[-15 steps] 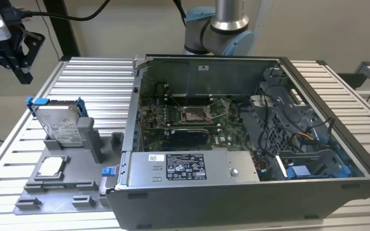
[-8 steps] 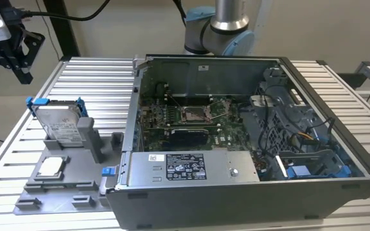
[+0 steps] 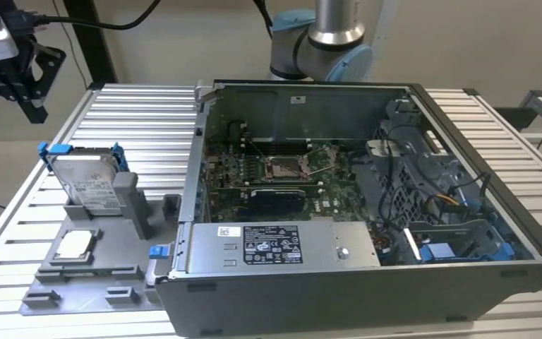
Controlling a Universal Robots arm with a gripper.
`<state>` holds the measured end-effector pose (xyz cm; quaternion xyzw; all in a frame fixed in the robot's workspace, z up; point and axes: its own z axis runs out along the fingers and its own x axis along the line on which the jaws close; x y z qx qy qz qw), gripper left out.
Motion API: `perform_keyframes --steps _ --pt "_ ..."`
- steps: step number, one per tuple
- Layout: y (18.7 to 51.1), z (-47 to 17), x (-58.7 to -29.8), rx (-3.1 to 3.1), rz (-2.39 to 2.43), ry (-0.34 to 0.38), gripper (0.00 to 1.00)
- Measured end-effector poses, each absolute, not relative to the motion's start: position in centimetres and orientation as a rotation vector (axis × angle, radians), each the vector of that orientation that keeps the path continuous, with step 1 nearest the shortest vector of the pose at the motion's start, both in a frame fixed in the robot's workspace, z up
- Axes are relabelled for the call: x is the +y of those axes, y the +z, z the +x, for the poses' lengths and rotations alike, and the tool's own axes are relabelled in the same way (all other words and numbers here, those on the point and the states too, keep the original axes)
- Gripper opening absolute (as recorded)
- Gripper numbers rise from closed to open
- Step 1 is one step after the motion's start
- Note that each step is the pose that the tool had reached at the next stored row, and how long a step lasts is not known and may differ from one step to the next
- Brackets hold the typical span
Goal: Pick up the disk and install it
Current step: 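Reach for the disk, then pick up the disk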
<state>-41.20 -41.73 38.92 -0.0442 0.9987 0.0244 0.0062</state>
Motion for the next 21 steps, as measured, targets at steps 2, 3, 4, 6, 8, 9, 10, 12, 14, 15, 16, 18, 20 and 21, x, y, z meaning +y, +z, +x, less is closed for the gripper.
perform_keyframes --steps 2,3,4,6,8,9,10,12,14,15,16,18,20,21 --pt "38.92 -41.2 -41.73 3.123 -0.195 0.077 0.0" --pt "38.92 -41.2 -41.73 3.122 -0.223 0.077 0.0" --pt "38.92 -41.2 -41.73 3.12 -0.252 0.077 0.0" --pt "38.92 -41.2 -41.72 3.116 -0.31 0.077 0.0" --pt "38.92 -41.2 -41.73 3.11 -0.365 0.077 0.0" --pt "38.92 -41.2 -41.73 3.107 -0.394 0.077 0.0" --pt "38.92 -41.2 -41.73 3.104 -0.422 0.077 0.0" --pt "38.92 -41.2 -41.73 3.097 -0.48 0.077 0.0" --pt "38.92 -41.2 -41.72 3.089 -0.535 0.076 0.0" --pt "38.92 -41.2 -41.73 3.084 -0.564 0.076 0.0" --pt "38.92 -41.2 -41.72 3.079 -0.592 0.076 0.0" --pt "38.92 -41.2 -41.73 3.068 -0.65 0.076 0.0" --pt "38.92 -41.2 -41.72 3.057 -0.705 0.076 0.0" --pt "38.92 -41.2 -41.72 3.051 -0.733 0.076 0.0"
